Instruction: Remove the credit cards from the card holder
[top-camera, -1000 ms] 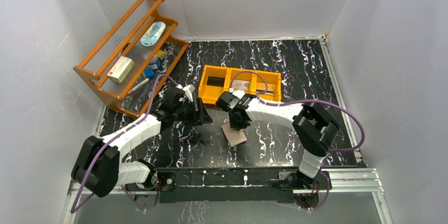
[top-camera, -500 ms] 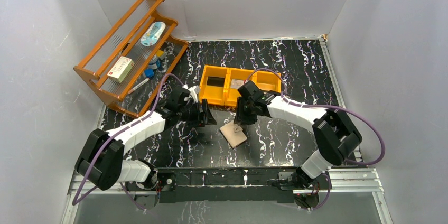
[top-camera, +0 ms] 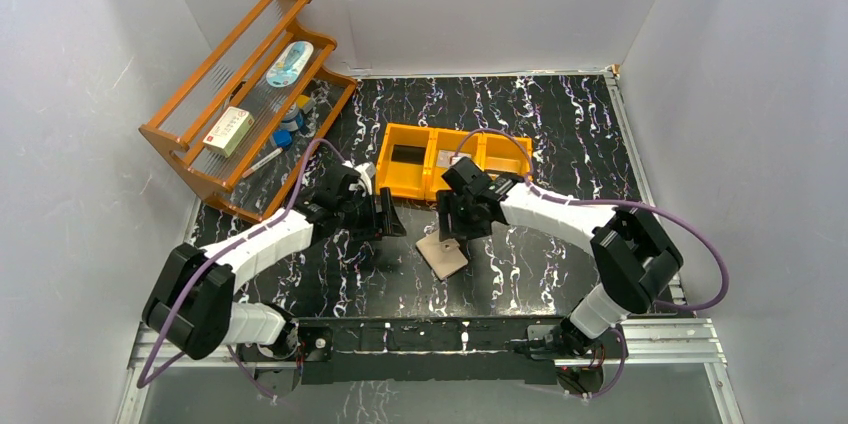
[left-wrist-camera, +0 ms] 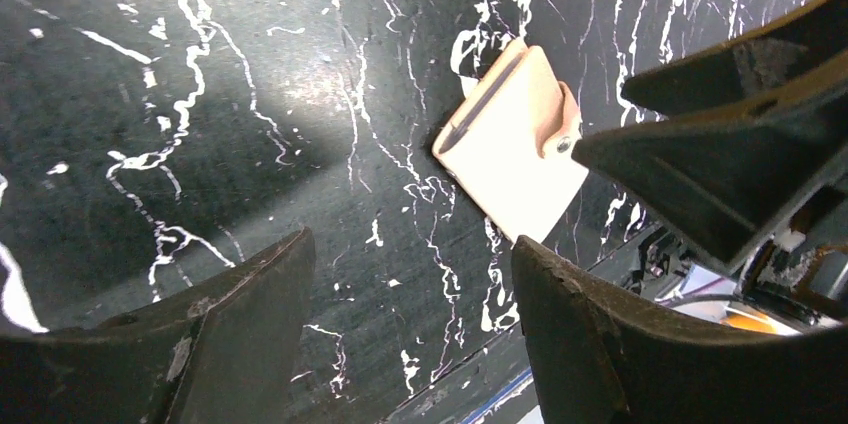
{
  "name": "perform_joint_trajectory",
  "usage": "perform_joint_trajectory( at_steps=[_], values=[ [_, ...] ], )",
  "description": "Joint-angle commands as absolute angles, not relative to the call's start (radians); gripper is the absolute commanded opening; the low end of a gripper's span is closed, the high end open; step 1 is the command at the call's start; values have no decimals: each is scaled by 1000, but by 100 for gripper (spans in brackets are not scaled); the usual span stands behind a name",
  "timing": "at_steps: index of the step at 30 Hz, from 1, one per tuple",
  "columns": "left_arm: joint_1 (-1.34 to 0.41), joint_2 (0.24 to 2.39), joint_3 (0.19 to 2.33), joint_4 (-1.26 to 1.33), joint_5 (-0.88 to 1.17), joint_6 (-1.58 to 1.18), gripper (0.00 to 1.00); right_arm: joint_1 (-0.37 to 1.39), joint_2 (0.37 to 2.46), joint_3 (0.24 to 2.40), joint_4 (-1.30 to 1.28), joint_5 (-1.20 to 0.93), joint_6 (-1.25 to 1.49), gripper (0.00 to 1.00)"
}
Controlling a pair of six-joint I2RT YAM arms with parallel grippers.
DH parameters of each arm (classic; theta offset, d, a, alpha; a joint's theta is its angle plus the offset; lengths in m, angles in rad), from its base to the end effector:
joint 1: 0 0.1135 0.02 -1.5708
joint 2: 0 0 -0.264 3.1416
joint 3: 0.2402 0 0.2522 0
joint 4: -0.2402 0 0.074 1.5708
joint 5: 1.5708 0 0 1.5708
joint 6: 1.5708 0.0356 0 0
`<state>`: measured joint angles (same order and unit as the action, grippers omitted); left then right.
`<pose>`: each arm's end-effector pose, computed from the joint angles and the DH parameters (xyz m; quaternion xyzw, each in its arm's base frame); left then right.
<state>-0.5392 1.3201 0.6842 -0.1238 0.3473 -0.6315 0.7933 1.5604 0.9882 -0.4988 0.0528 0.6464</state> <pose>0.2213 -0.1465 0.1980 0.0263 0.9072 -0.3470 0.2362 0.2175 0.2183 0.1991 -0.0646 0.9665 0.1438 0.2028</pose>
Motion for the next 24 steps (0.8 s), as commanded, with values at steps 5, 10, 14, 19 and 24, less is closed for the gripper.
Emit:
perform_joint_trajectory(
  at_steps=[5,10,14,19,24],
  values=[
    [-544,1224,717,-215,213,-642,72,907,1679,1130,-589,235,634,72],
    [-545,1201,718,-240,193,-628,74,911,1735,1154,-634,282,647,60],
    [-544,1197,715,-245,189,-628,74,910,1760,1161,-658,292,656,54],
    [-545,1205,726,-236,216,-610,75,896,1693,1143,-620,253,669,41],
    [-544,1225,742,-232,253,-586,75,843,1649,1094,-573,168,677,32]
  ],
)
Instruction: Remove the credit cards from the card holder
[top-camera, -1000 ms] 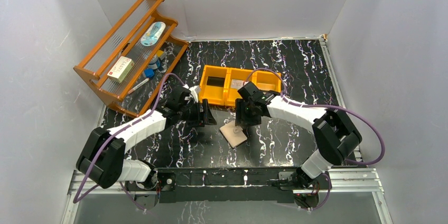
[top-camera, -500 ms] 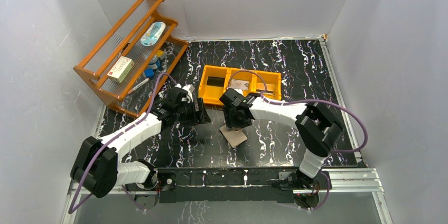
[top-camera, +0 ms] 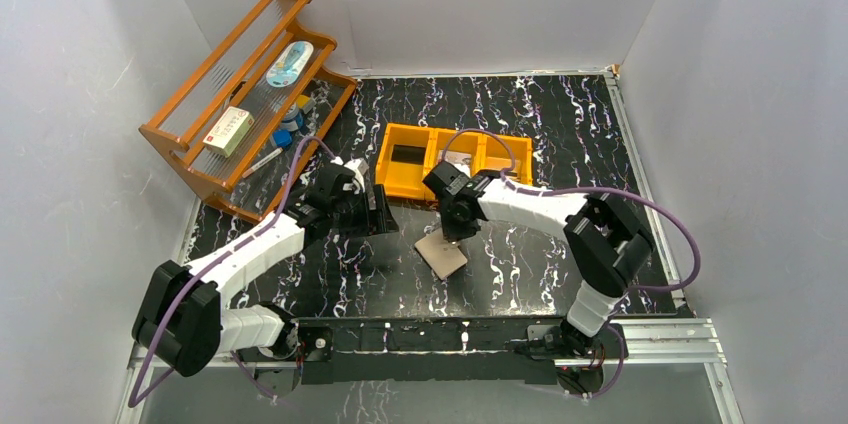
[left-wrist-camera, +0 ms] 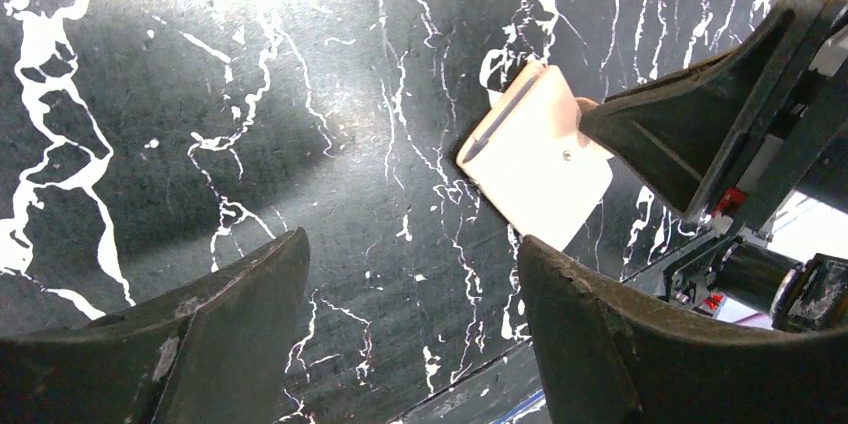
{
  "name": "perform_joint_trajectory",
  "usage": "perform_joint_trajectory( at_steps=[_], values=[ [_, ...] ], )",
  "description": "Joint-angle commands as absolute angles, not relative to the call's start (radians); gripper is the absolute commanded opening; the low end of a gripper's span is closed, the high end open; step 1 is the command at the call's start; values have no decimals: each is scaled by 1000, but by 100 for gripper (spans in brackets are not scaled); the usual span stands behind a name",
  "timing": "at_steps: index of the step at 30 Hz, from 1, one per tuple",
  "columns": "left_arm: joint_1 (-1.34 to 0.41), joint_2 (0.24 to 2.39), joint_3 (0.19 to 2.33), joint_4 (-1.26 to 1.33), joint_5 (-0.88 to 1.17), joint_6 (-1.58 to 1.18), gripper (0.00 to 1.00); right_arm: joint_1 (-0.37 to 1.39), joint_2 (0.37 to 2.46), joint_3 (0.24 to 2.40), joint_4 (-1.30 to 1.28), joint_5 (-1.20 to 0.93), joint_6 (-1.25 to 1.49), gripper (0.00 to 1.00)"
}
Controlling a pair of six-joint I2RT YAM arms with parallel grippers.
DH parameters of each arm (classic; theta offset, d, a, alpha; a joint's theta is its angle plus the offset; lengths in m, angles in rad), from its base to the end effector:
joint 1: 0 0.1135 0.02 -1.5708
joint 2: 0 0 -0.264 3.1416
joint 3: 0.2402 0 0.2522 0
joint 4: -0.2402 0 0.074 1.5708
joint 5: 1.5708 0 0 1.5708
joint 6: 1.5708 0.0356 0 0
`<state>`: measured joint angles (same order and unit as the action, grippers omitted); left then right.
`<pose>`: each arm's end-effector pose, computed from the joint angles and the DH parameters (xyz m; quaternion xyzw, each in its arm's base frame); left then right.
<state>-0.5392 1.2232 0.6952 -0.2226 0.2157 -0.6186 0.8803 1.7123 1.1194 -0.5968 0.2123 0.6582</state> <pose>0.2119 -0.1356 0.2159 0.0067 0.9127 -0.2995 0.2778 0.2188 0.2530 0.1867 -0.0883 0.9726 0.0563 0.2077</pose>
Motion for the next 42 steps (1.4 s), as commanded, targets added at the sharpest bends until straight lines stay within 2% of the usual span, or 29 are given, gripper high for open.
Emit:
perform_joint_trajectory(
  at_steps=[1,8,19,33,35,38,42],
  values=[
    [-544,1228,744,-232,257,-582,75,838,1644,1089,-576,169,681,35],
    [-545,1246,752,-232,279,-570,75,797,1615,1056,-585,161,666,42],
    [-544,1282,788,-238,300,-562,76,775,1628,1027,-501,34,586,41],
    [-545,1276,801,-261,285,-561,76,775,1678,1093,-501,115,383,44],
    [-543,1280,804,-261,285,-561,77,775,1669,1087,-491,88,365,43],
    [-545,1284,807,-261,286,-560,78,775,1658,1079,-484,53,348,36],
    [-545,1292,816,-261,278,-558,78,775,1635,1055,-453,25,354,20]
  ],
)
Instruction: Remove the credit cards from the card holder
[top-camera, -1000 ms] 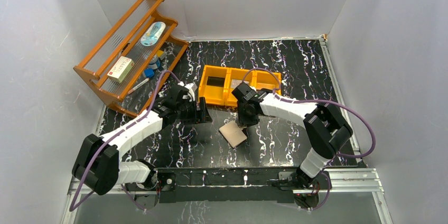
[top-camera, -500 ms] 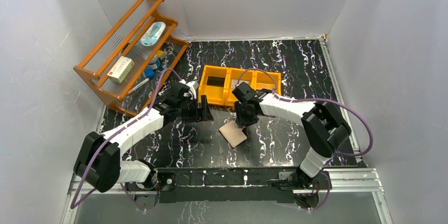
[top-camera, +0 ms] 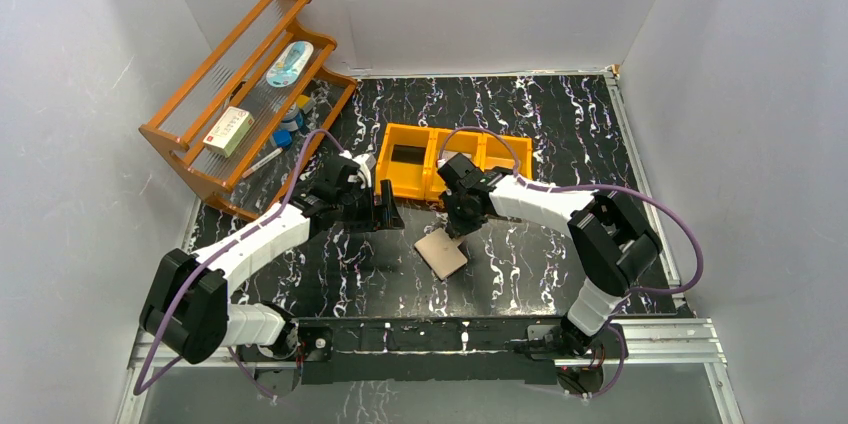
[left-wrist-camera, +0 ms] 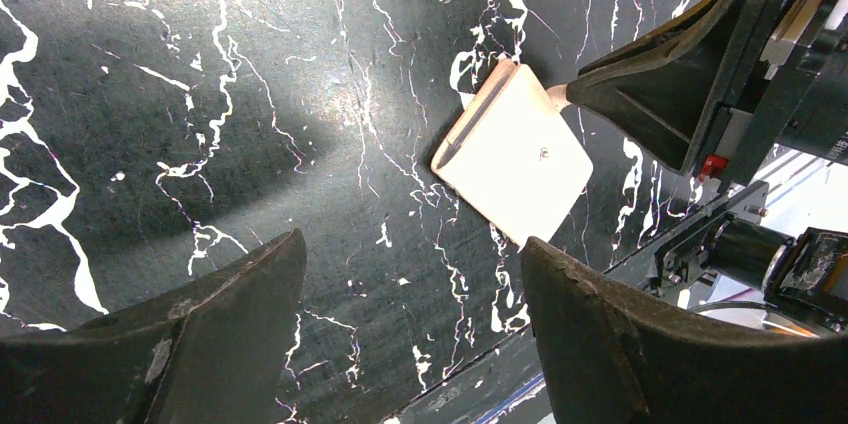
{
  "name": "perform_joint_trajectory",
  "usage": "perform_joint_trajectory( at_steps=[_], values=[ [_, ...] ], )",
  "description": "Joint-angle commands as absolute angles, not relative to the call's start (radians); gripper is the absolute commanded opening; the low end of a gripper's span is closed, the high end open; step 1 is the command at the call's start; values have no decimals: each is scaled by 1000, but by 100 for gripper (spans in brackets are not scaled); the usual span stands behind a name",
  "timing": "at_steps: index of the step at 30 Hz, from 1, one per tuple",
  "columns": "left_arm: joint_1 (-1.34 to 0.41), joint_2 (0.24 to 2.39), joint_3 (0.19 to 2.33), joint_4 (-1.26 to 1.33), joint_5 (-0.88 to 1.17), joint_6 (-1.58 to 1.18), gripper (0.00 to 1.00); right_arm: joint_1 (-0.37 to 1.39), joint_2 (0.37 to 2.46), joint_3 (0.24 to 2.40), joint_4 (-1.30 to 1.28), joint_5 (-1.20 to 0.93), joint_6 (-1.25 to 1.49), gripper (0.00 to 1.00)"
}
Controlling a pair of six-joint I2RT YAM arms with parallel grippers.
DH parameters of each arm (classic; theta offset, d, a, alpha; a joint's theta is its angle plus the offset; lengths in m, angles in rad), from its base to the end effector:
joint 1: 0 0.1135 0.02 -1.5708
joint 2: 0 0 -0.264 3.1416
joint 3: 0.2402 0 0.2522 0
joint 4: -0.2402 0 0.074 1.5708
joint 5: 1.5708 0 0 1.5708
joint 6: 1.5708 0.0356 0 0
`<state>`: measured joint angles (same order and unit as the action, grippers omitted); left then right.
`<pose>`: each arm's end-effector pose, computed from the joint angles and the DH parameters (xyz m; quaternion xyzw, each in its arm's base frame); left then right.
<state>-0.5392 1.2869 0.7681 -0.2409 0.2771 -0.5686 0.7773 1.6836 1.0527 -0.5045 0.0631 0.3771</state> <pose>0.2241 -0.1455 0.2230 0.0411 0.9108 -0.3135 0.2656 0.2362 0.2292 0.1805 -0.1873 0.9578 0.0920 0.1977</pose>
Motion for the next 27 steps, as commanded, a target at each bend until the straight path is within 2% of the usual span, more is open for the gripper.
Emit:
perform_joint_trajectory(
  at_steps=[1,9,18,27],
  values=[
    [-544,1296,819,-261,278,-557,78,775,1629,1052,-449,25,363,17],
    [-545,1286,824,-263,270,-558,78,775,1521,1026,-444,11,449,2],
    [-543,1220,832,-317,109,-598,80,775,1368,944,-257,-143,577,2],
    [-545,1183,816,-325,80,-614,81,776,1455,944,-125,-287,644,2]
  ],
)
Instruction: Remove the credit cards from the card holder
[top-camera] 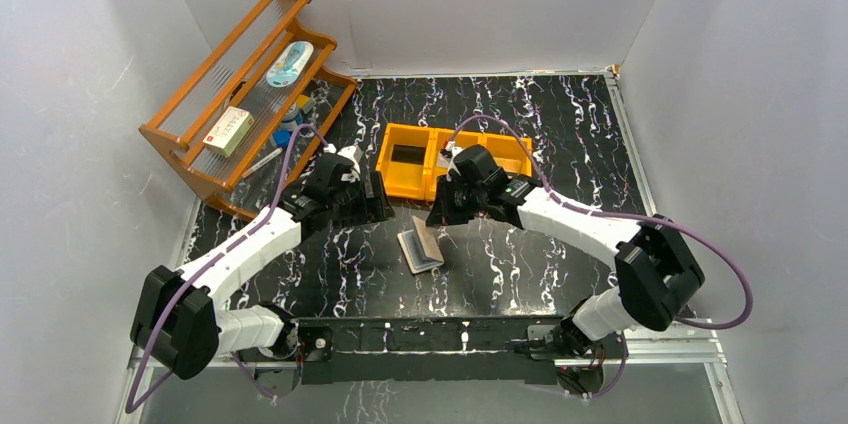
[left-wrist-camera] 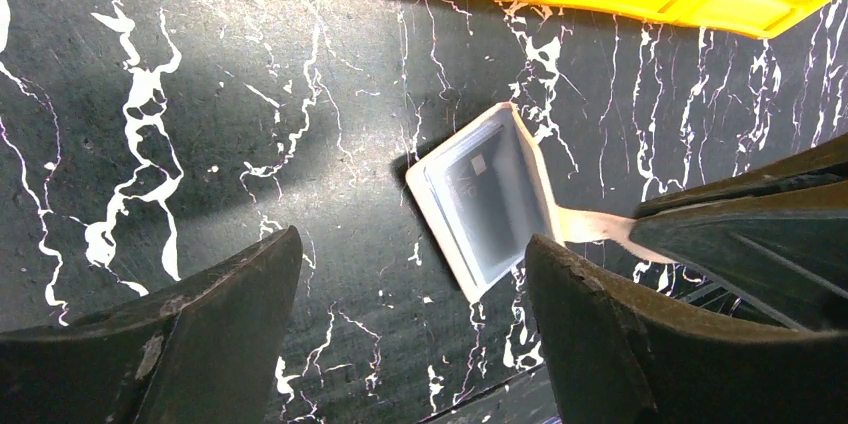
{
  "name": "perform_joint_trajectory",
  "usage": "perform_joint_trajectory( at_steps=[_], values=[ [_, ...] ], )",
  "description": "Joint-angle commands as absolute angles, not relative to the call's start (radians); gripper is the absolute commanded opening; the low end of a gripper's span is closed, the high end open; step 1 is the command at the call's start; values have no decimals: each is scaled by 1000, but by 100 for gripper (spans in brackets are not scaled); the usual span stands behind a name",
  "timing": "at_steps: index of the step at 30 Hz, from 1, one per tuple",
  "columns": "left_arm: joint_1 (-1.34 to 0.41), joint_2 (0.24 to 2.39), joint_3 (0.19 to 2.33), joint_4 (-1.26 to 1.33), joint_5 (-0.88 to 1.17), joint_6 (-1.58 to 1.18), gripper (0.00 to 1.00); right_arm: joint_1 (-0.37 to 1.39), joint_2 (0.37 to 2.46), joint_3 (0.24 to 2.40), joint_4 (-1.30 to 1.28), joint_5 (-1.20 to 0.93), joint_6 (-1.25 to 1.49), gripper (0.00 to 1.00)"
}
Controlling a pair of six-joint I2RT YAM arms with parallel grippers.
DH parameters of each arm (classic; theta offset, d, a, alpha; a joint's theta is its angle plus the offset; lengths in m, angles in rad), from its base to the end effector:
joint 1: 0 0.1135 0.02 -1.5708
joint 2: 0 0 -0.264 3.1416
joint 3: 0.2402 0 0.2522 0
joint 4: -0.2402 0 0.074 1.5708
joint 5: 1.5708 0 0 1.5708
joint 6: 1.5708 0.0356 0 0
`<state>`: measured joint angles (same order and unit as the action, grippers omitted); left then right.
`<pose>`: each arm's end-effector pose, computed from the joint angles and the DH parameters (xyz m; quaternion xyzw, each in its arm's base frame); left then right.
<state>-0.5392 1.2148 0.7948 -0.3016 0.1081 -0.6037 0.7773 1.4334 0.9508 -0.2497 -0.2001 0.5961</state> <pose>0.2196 -0.1359 0.2436 -0.0071 0.9101 -0.2639 0.3194 0.2158 0.2222 0.2417 -0.1227 0.9014 0.3273 0.2554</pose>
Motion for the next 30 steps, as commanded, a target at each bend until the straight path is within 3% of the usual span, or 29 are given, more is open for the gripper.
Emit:
perform_joint_trajectory(
  at_steps=[1,9,15,30],
  values=[
    [-545,1184,816,-327,86,-614,81,776,1460,948,-120,-287,648,2],
    [-545,1192,806,-315,121,-613,82,772,1448,952,-196,-158,684,4],
    [-545,1191,816,-316,136,-606,81,670,1391,866,-310,-37,743,3],
    [-543,1230,818,-219,312,-588,77,597,1305,633,-218,-208,765,6]
  ],
)
